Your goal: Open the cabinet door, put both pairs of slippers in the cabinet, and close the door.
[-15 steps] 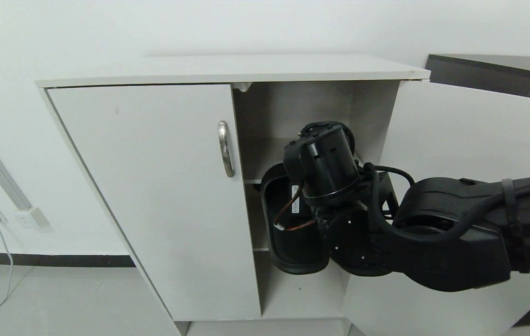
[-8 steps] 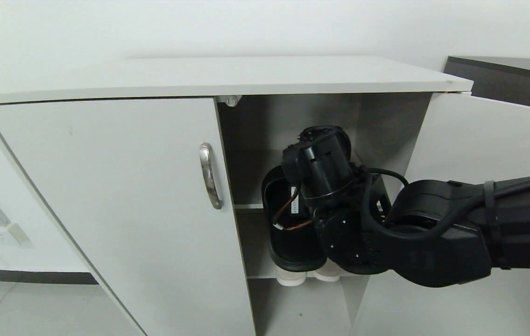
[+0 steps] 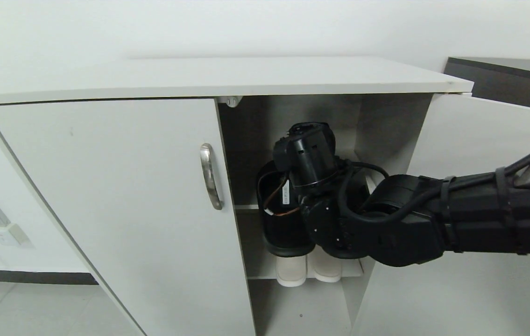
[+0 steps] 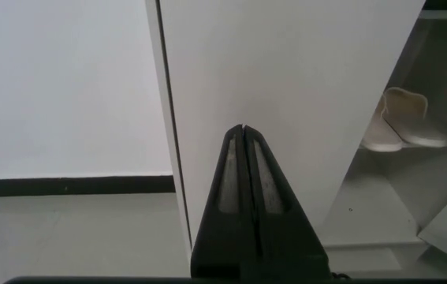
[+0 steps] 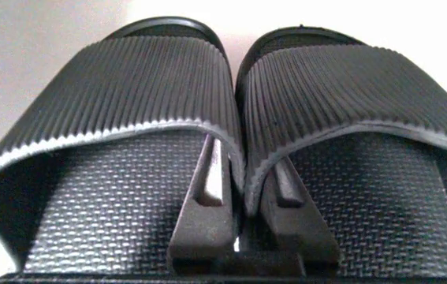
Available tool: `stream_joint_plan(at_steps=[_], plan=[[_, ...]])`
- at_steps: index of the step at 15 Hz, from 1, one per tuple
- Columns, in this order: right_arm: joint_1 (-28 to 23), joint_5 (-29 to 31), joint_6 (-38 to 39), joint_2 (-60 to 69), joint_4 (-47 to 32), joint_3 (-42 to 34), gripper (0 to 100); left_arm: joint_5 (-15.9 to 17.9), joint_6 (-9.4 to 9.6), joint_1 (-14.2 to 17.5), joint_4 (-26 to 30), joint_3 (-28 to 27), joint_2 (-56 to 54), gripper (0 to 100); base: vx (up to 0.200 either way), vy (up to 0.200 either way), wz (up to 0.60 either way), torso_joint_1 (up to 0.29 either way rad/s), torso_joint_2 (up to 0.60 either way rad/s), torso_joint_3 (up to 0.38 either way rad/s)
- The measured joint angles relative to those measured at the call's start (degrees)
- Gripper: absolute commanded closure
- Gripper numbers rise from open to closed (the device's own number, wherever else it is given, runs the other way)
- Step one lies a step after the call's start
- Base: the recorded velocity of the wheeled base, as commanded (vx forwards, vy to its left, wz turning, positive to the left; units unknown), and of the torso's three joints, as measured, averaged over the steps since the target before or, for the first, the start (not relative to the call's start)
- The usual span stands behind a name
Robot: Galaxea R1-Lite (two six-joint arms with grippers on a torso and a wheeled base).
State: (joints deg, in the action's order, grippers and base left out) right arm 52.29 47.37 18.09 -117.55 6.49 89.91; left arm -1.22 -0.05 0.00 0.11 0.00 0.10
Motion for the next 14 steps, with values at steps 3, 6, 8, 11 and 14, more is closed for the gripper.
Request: stream_joint_plan(at_steps=[3,6,8,11,14], plan=[[-2.1,-0.3,-2.2,-3.8,0.0,6.4,100,0.0,-0.09,0.0,0.0,0.0,0.0,100,0.0,0.0,0.0,0.0,0.0,0.0],[-3.8,-1.6,-4.5,-7.7,-0.5,12.9,100,-0.1,-0.11,0.0,0.0,0.0,0.0,100,0.0,0.0,0.0,0.0,0.0,0.0],[-5.3,-1.8,-5.6,-10.0,-2.1,17.5,100,-0.2,-0.11,0.0,0.0,0.0,0.0,100,0.0,0.0,0.0,0.0,0.0,0.0],[-7.2,-2.0,-6.0,-13.2,-6.7,23.4,100,-0.3,-0.11,0.0,0.0,0.0,0.0,100,0.0,0.0,0.0,0.0,0.0,0.0],[-8.3,-2.2,-5.9,-15.1,-7.4,24.5,100,-0.3,-0.13,0.0,0.0,0.0,0.0,100,0.0,0.0,0.0,0.0,0.0,0.0]])
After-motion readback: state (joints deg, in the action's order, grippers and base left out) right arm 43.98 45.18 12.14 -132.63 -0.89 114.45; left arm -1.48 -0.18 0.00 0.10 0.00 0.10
